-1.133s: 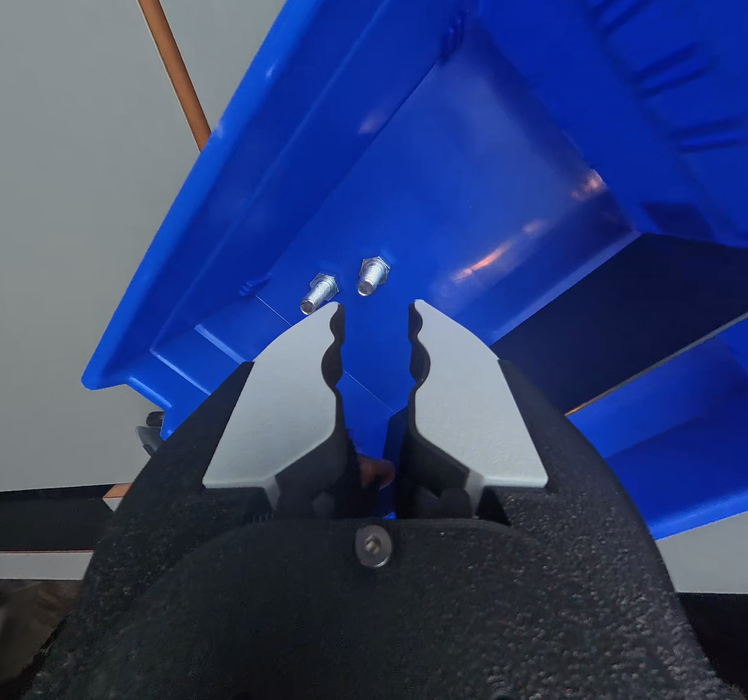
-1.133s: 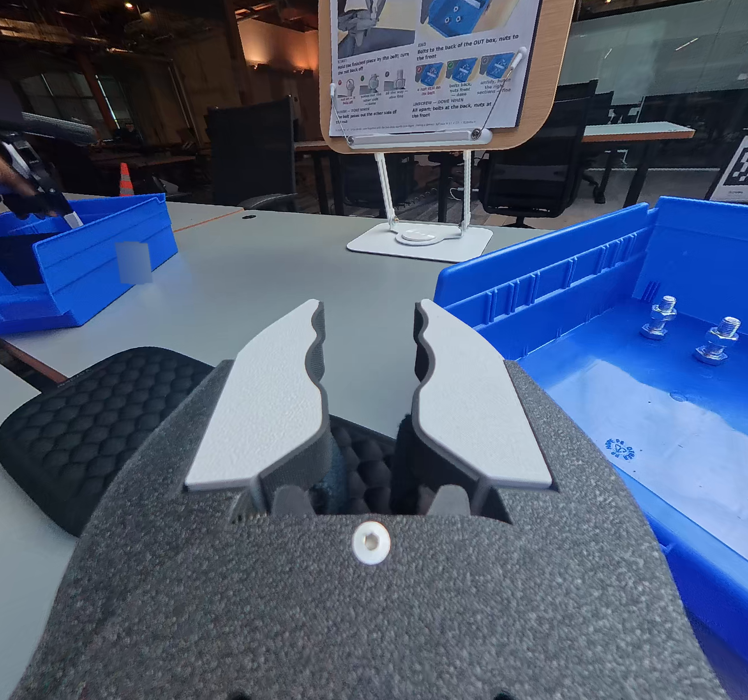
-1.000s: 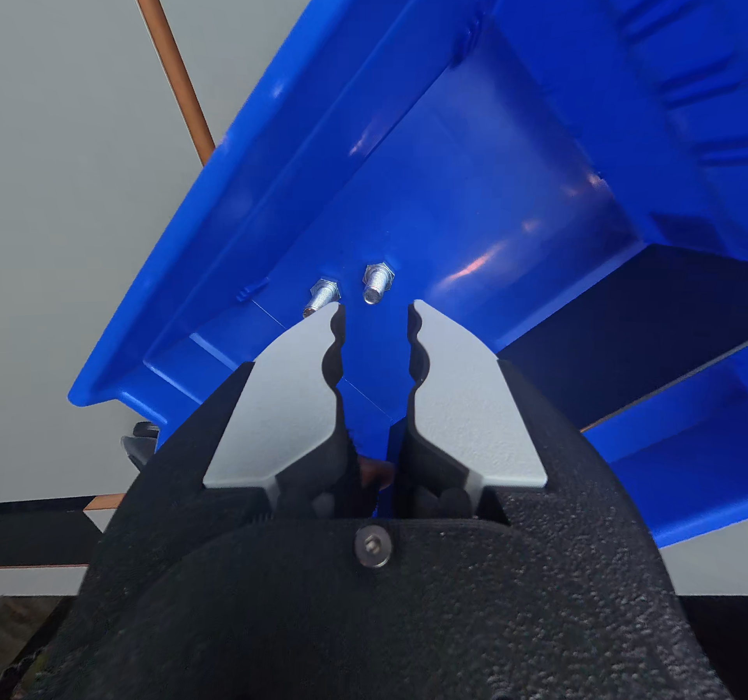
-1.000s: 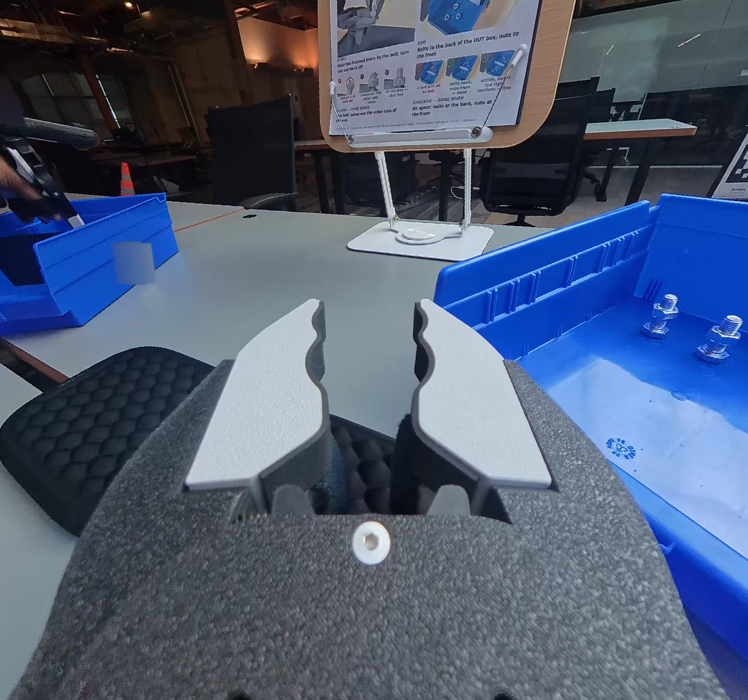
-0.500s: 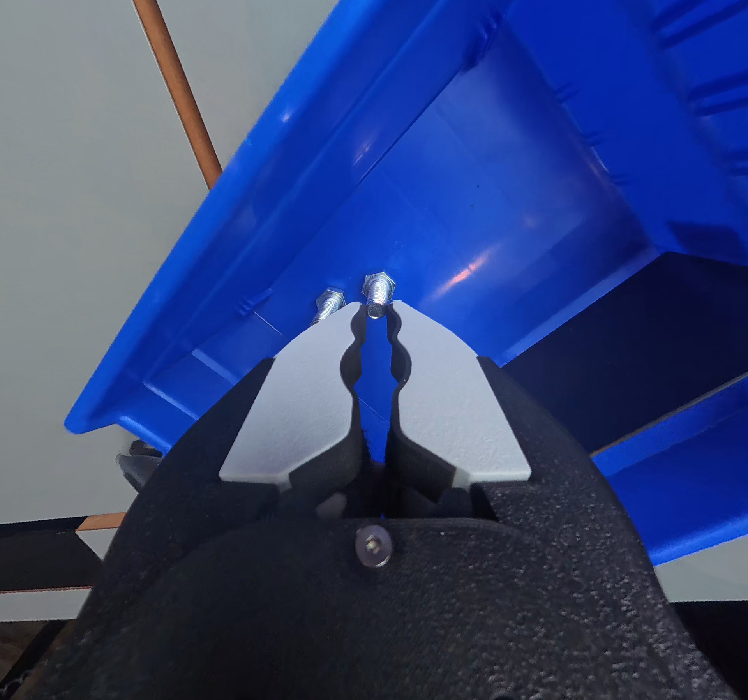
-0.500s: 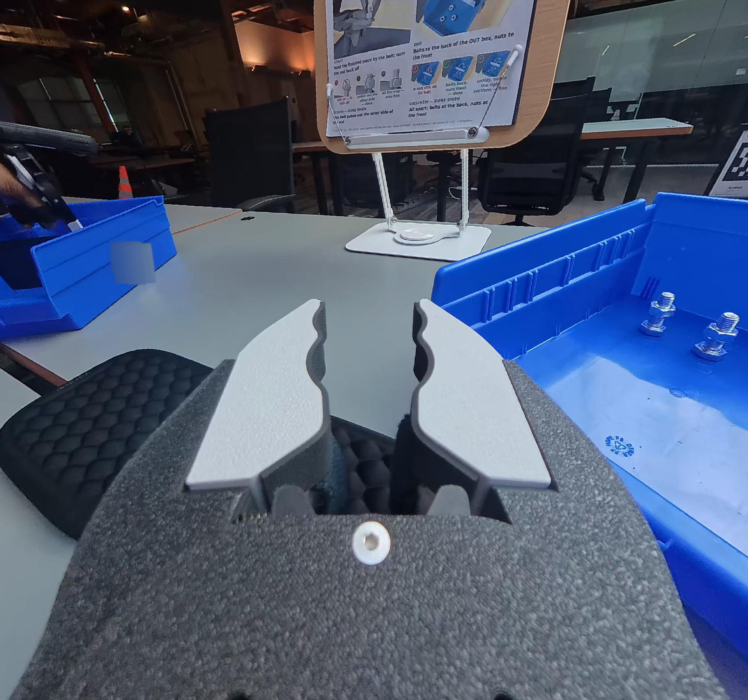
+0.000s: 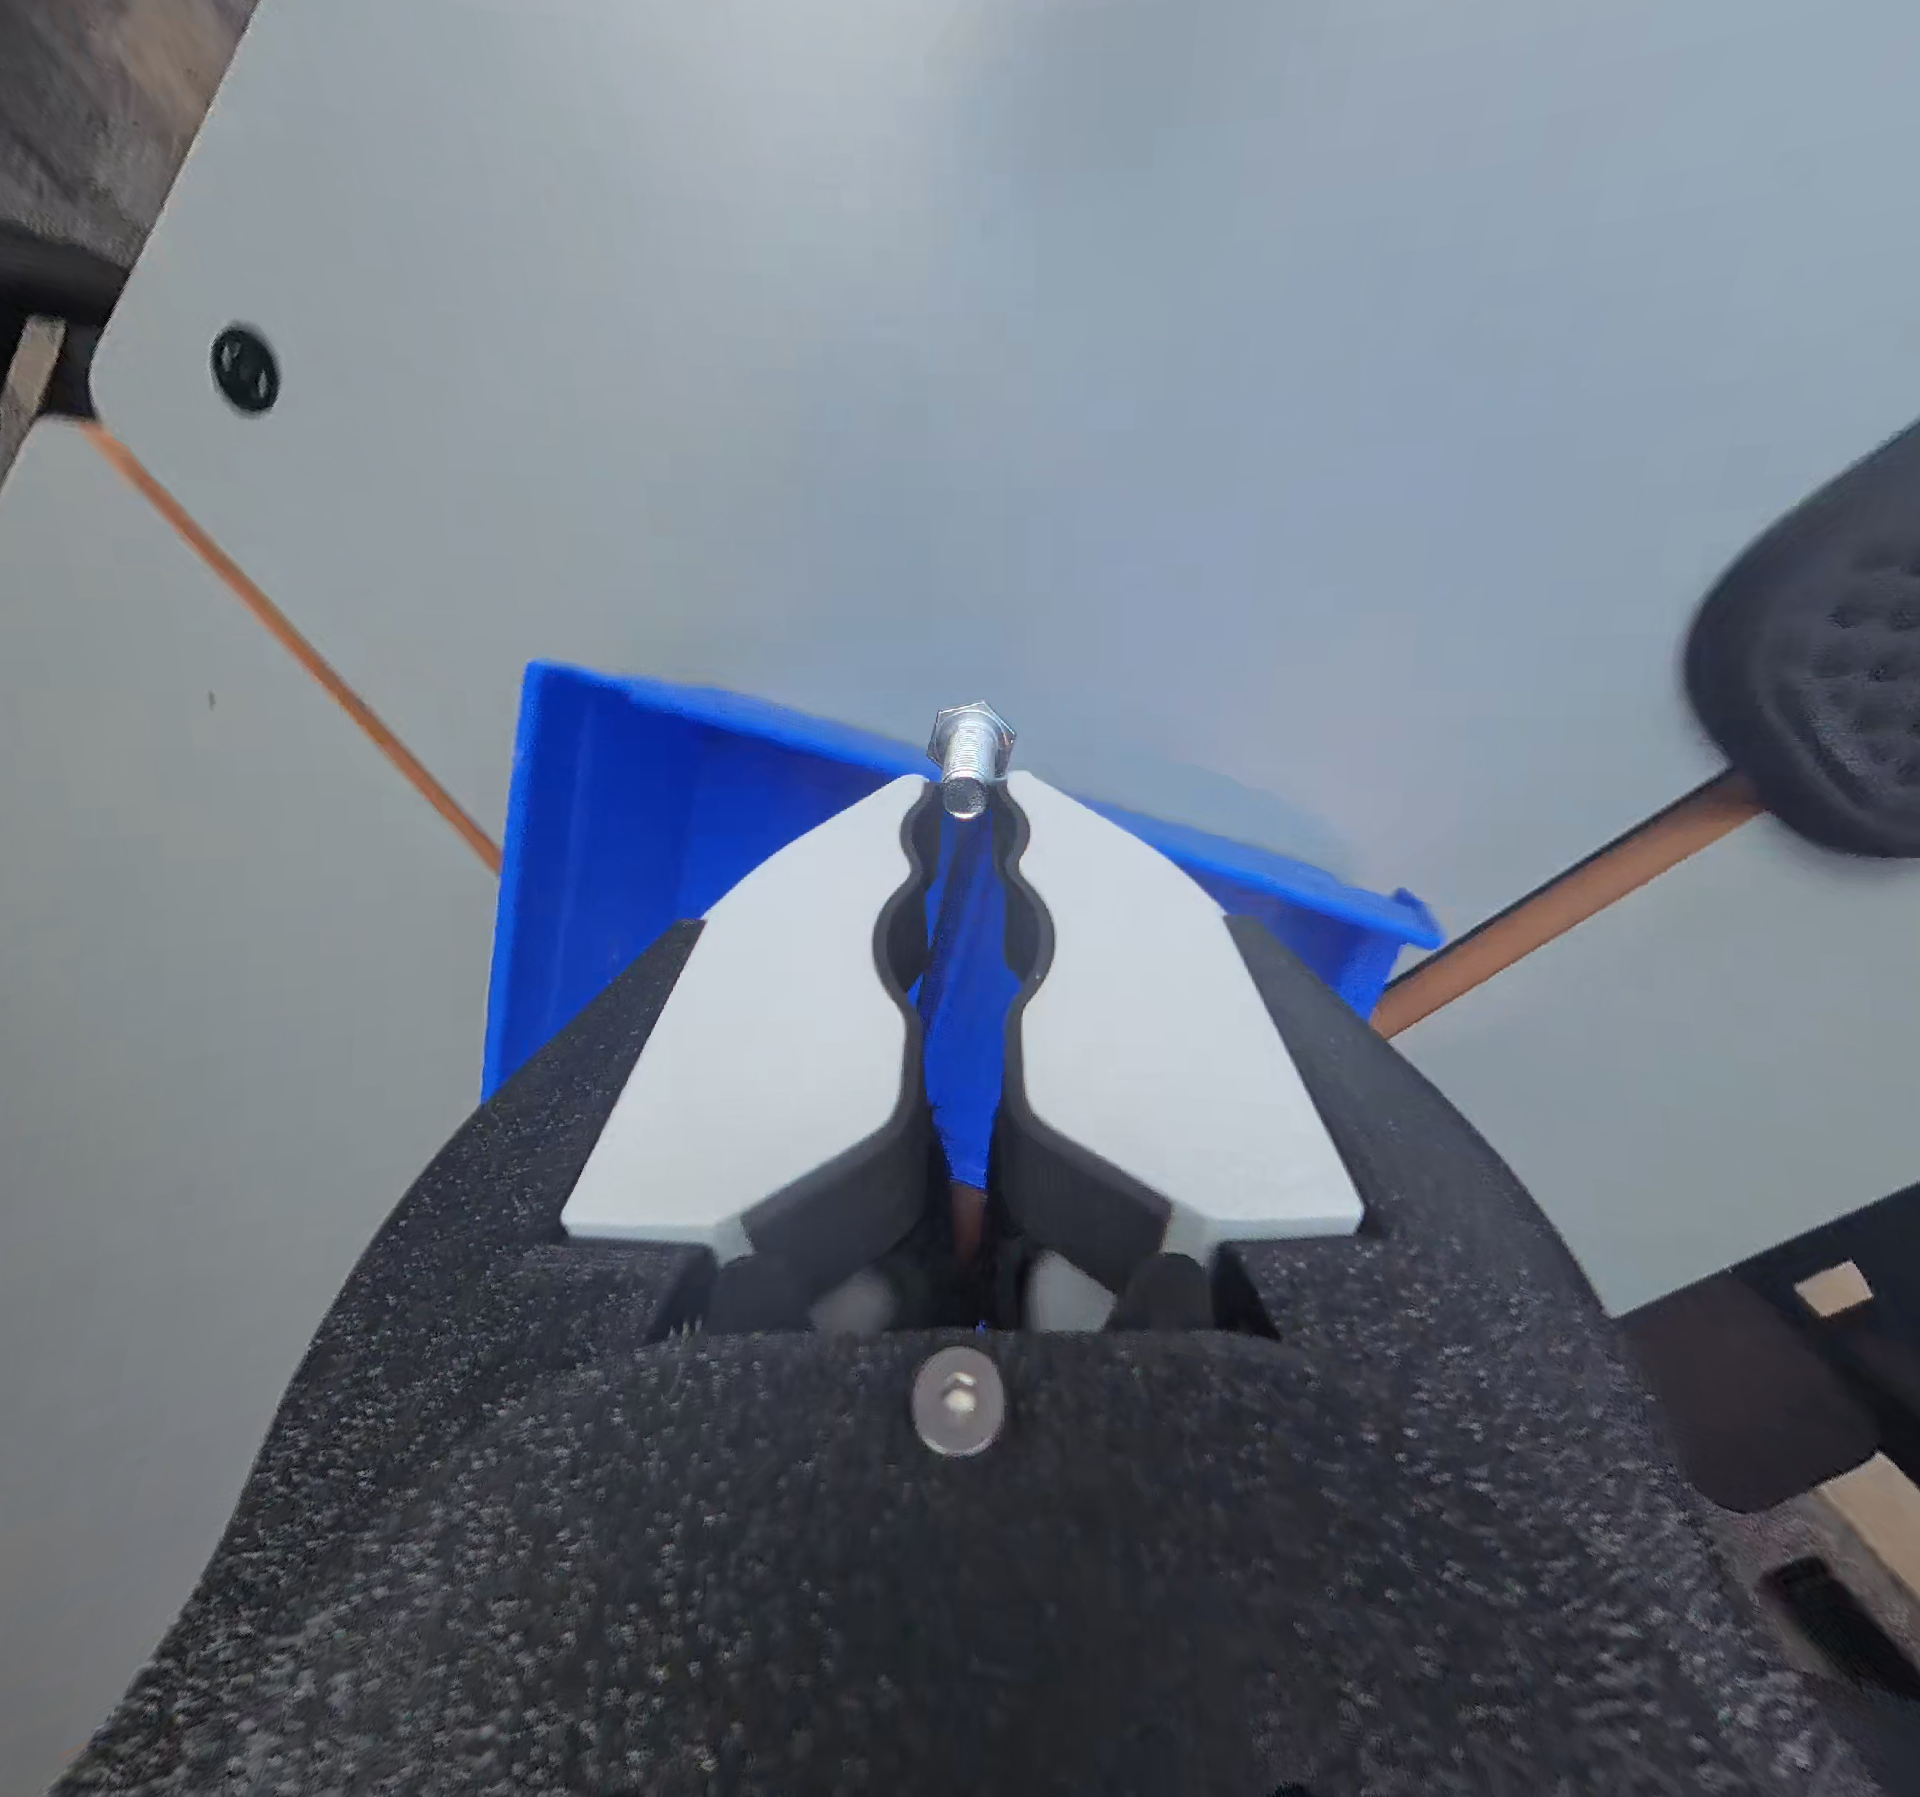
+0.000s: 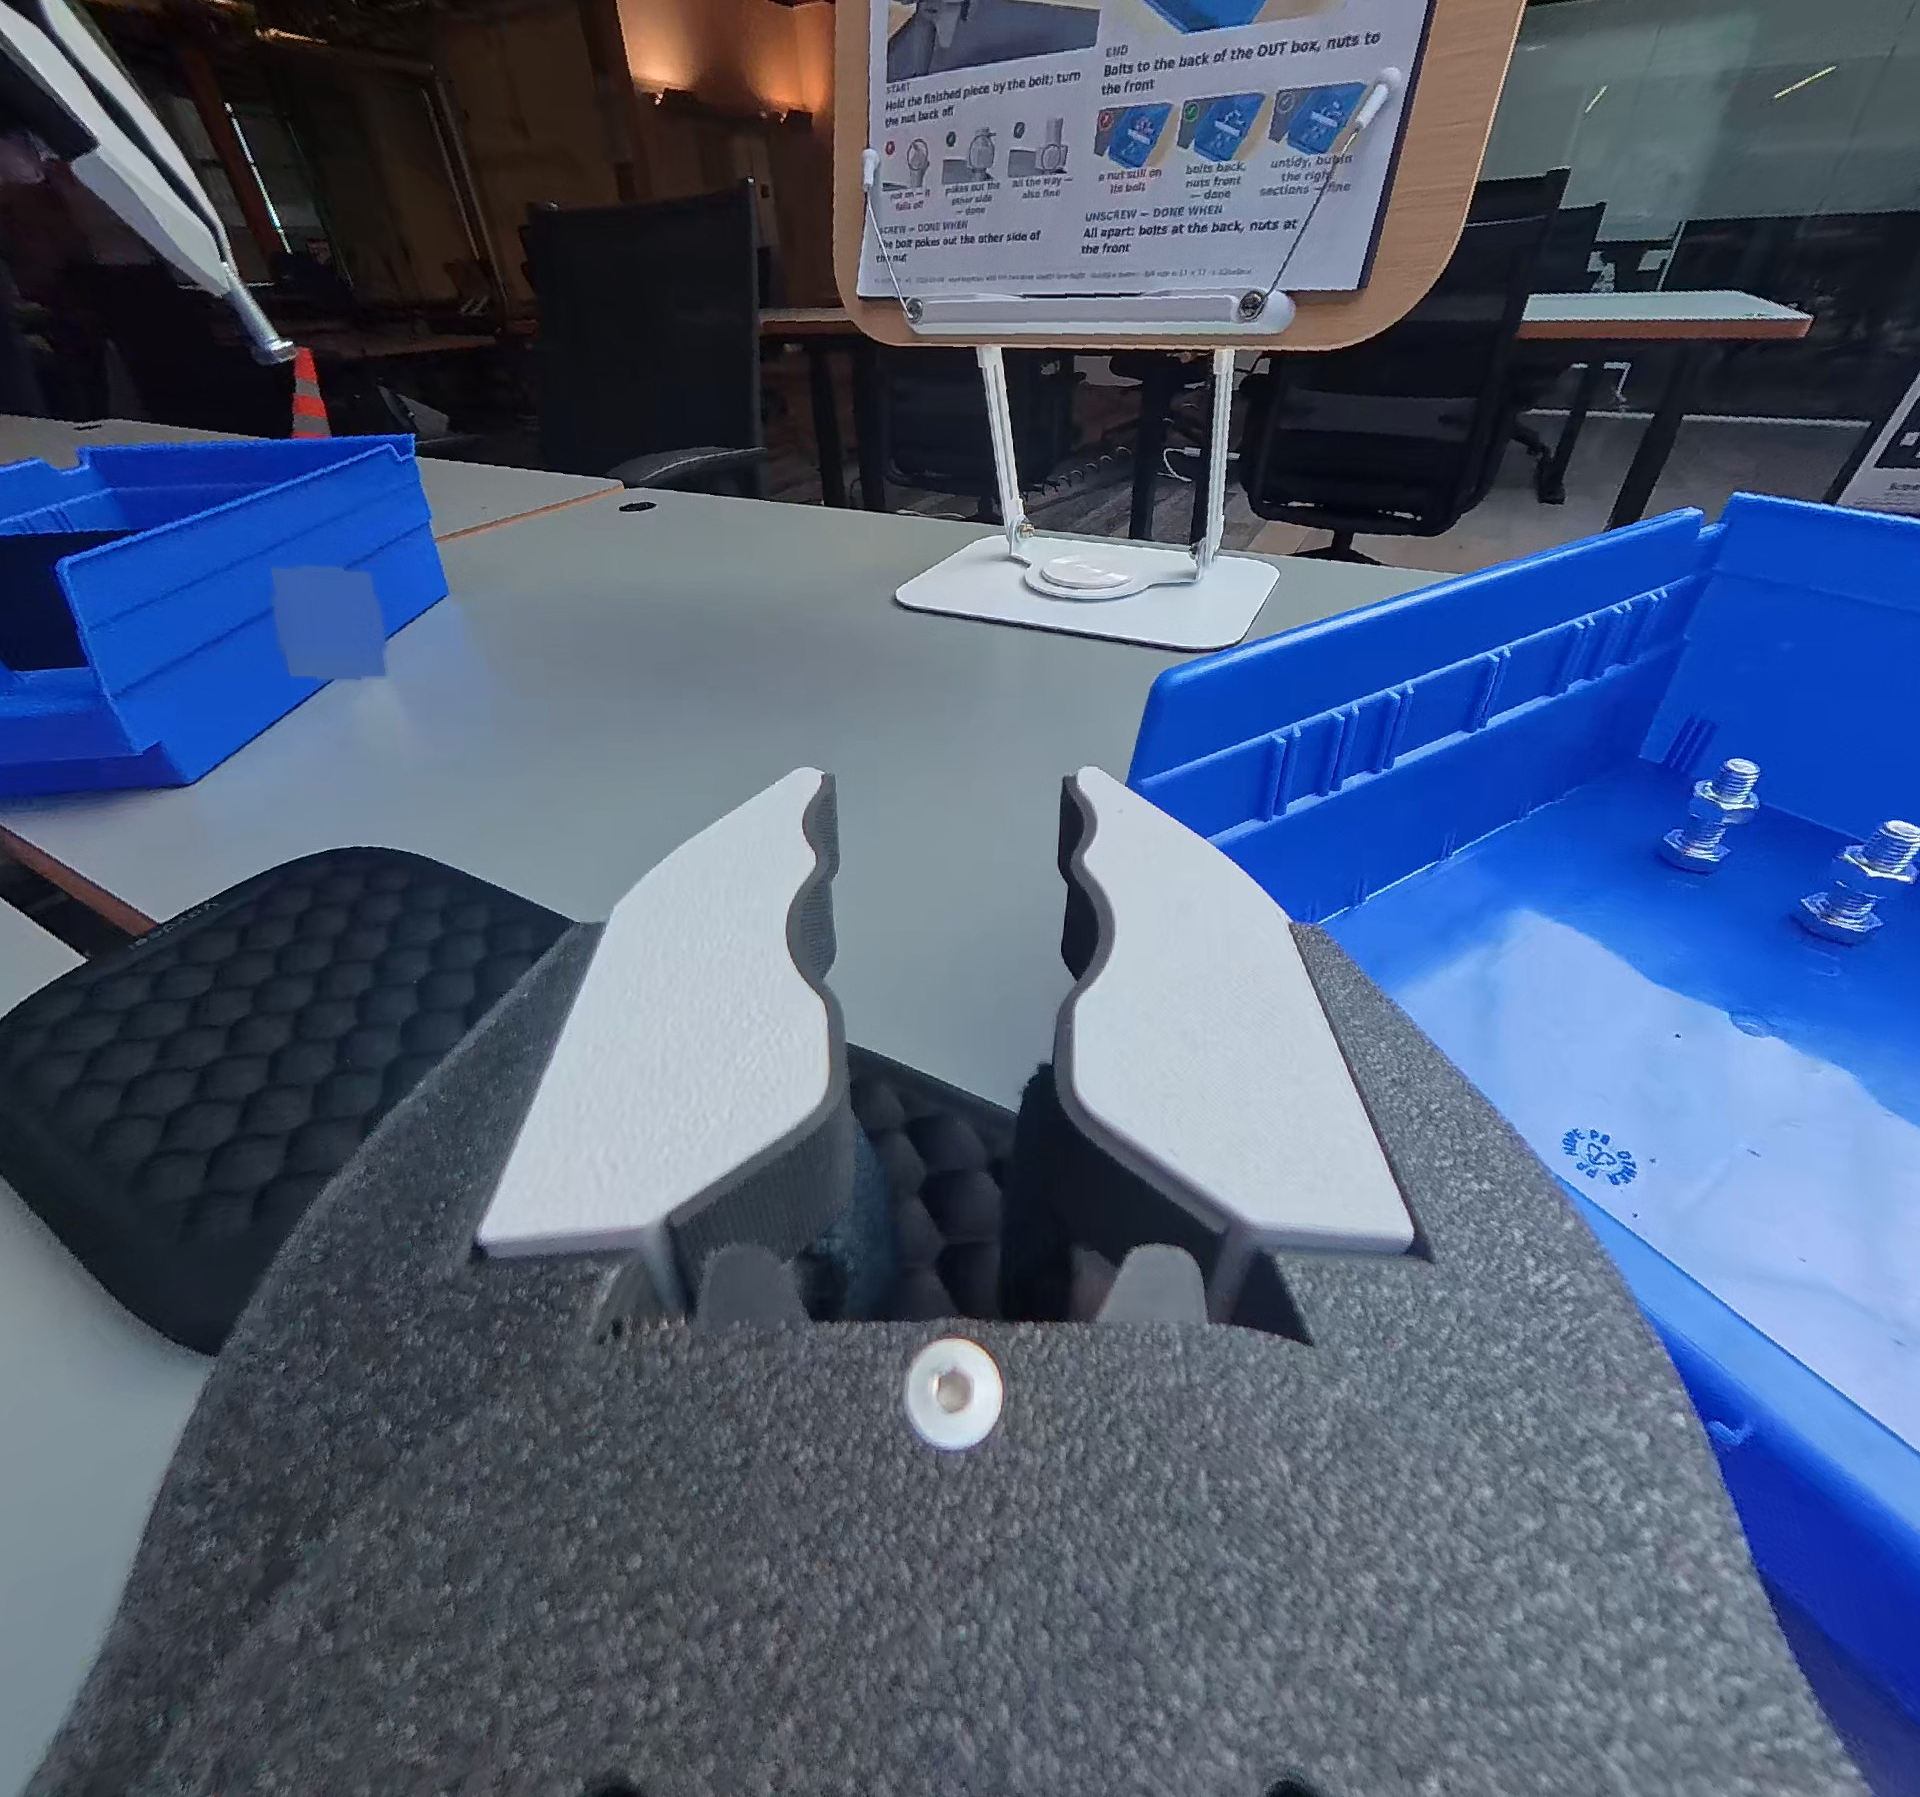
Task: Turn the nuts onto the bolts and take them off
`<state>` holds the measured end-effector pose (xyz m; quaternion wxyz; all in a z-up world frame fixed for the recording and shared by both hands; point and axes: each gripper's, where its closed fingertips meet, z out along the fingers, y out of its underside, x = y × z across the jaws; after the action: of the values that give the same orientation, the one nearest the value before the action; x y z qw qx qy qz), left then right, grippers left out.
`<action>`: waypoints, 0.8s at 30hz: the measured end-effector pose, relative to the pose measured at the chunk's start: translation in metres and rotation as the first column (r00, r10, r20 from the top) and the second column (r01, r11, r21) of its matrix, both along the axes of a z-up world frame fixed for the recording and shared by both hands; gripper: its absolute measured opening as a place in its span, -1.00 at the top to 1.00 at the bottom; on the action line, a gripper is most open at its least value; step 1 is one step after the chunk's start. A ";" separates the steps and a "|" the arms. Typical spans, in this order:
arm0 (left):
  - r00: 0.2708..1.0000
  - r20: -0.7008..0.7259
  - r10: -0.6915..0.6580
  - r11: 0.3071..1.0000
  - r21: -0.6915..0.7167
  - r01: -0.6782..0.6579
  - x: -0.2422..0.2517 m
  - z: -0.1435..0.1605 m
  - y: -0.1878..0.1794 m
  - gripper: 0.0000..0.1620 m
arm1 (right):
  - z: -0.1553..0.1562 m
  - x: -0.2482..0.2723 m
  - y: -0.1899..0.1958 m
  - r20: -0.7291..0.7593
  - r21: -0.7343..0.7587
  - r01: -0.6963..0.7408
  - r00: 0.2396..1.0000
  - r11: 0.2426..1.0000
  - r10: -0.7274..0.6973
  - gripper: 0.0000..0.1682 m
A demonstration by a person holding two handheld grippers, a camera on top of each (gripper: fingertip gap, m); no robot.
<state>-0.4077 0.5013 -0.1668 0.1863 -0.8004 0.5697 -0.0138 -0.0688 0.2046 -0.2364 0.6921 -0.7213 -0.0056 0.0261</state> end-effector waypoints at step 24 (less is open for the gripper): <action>0.789 -0.085 -0.608 0.790 -0.166 0.591 0.201 -0.124 -0.190 0.89 | -0.005 -0.005 0.003 0.026 -0.040 -0.018 0.999 0.999 0.019 0.55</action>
<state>-0.2069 0.3113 -0.2906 0.0809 -0.5873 0.8034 -0.0557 -0.0741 0.2079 -0.2418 0.6771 -0.7353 -0.0210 0.0229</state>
